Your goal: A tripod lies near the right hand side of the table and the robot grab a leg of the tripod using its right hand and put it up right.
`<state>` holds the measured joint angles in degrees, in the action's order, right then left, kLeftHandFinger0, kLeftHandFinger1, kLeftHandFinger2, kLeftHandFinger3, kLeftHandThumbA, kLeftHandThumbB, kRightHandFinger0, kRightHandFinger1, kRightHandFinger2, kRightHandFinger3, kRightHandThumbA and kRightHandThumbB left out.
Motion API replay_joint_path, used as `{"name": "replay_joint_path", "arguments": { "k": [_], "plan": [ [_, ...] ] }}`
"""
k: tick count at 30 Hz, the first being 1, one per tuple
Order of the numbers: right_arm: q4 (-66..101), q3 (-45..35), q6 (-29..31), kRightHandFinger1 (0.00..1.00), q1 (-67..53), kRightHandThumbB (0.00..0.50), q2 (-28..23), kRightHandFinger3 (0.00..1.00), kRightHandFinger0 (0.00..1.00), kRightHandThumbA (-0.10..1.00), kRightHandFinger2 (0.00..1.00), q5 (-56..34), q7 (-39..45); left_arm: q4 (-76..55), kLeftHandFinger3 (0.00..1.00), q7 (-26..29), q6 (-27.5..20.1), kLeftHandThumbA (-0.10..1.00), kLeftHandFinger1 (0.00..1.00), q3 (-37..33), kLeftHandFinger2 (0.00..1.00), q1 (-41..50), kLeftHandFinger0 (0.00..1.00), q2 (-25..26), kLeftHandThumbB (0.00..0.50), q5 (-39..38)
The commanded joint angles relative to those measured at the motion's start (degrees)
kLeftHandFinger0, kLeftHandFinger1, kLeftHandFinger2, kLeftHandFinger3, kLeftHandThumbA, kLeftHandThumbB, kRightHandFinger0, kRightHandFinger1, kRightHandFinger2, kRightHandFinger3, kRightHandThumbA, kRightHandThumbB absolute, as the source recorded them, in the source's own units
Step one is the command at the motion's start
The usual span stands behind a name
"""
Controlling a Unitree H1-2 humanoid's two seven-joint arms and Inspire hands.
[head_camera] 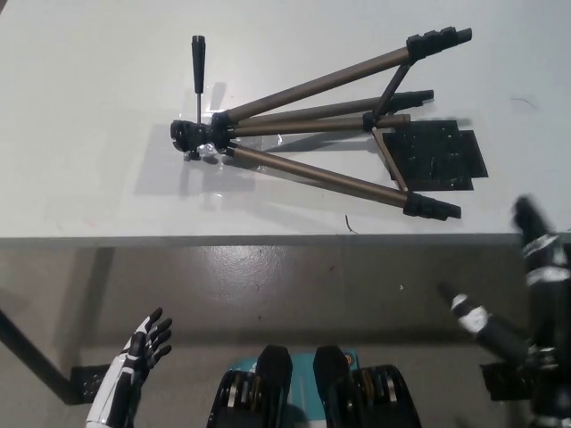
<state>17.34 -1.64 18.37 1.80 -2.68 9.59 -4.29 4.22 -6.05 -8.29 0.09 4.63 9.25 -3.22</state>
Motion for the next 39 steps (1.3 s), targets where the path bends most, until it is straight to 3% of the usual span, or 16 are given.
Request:
{"name": "replay_joint_path", "arguments": {
  "k": [1, 3, 4, 5, 8, 9, 11, 18, 21, 30, 34, 39],
  "plan": [
    [18.27, -5.84, -12.44, 1.00, 14.14, 0.272, -5.62, 1.00, 1.00, 0.93, 1.00, 6.90, 2.18, -2.02, 1.00, -1.56, -3.06, 1.00, 1.00, -0.24, 1.00, -1.14, 1.00, 0.65, 0.146, -0.55],
    [19.36, -6.53, -20.25, 1.00, 22.83, 0.313, -9.88, 1.00, 1.00, 0.95, 1.00, 9.76, 5.82, -1.84, 1.00, -1.61, -3.55, 1.00, 1.00, -0.37, 1.00, -1.18, 1.00, 0.60, 0.165, -0.38],
    [19.38, -6.42, -22.08, 1.00, 24.48, 0.329, -10.66, 1.00, 1.00, 0.94, 1.00, 9.76, 6.59, -1.75, 1.00, -1.73, -3.58, 1.00, 1.00, -0.37, 1.00, -1.20, 1.00, 0.62, 0.173, -0.53],
    [18.97, -5.55, -27.82, 1.00, 30.96, 0.324, -13.60, 1.00, 1.00, 0.88, 1.00, 10.15, 9.90, -1.79, 1.00, -1.95, -3.07, 1.00, 1.00, -0.41, 1.00, -1.17, 1.00, 0.70, 0.187, -0.81],
    [14.95, -2.06, -33.25, 1.00, 42.38, 0.318, -18.33, 1.00, 1.00, 0.89, 1.00, 11.79, 15.70, -1.71, 1.00, -1.69, -2.71, 1.00, 1.00, -0.36, 1.00, -1.19, 1.00, 0.65, 0.184, -0.60],
    [11.15, 0.07, -35.81, 1.00, 47.58, 0.373, -19.41, 1.00, 1.00, 0.89, 1.00, 12.48, 17.99, -1.53, 1.00, -1.74, -2.61, 1.00, 1.00, -0.41, 1.00, -1.43, 1.00, 0.77, 0.172, -0.47],
    [6.83, 2.59, -37.50, 1.00, 52.54, 0.400, -20.15, 1.00, 1.00, 0.90, 1.00, 13.27, 20.03, -1.28, 1.00, -1.83, -2.56, 1.00, 1.00, -0.43, 1.00, -1.71, 1.00, 0.86, 0.173, -0.47],
    [-13.66, 13.32, -36.89, 1.00, 68.28, 0.446, -20.07, 1.00, 1.00, 0.84, 1.00, 18.79, 27.07, -0.47, 1.00, -2.30, -2.65, 1.00, 1.00, -0.85, 1.00, -0.86, 1.00, 1.08, 0.179, -0.27],
    [-23.00, 17.19, -35.78, 1.00, 73.04, 0.457, -18.75, 1.00, 1.00, 0.89, 1.00, 19.71, 28.31, 0.03, 1.00, -2.19, -3.32, 1.00, 1.00, -0.92, 1.00, -0.48, 1.00, 1.05, 0.186, 0.02],
    [-46.77, 29.60, -32.87, 1.00, 82.87, 0.488, -13.73, 1.00, 1.00, 0.83, 1.00, 23.38, 31.85, 0.29, 1.00, -2.99, -3.42, 1.00, 1.00, -0.88, 1.00, -0.74, 1.00, 1.24, 0.128, -0.73],
    [-53.62, 35.09, -34.06, 1.00, 85.53, 0.499, -11.17, 1.00, 1.00, 0.79, 1.00, 24.98, 33.38, 0.59, 1.00, -2.89, -4.42, 1.00, 1.00, -1.02, 1.00, -0.75, 1.00, 1.35, 0.161, -0.07],
    [-64.88, 39.46, -31.63, 1.00, 87.56, 0.500, -7.85, 1.00, 1.00, 0.86, 1.00, 23.54, 35.64, -0.24, 1.00, -3.55, -2.93, 1.00, 1.00, -0.87, 1.00, -0.81, 1.00, 1.44, 0.185, -0.88]
  ]
}}
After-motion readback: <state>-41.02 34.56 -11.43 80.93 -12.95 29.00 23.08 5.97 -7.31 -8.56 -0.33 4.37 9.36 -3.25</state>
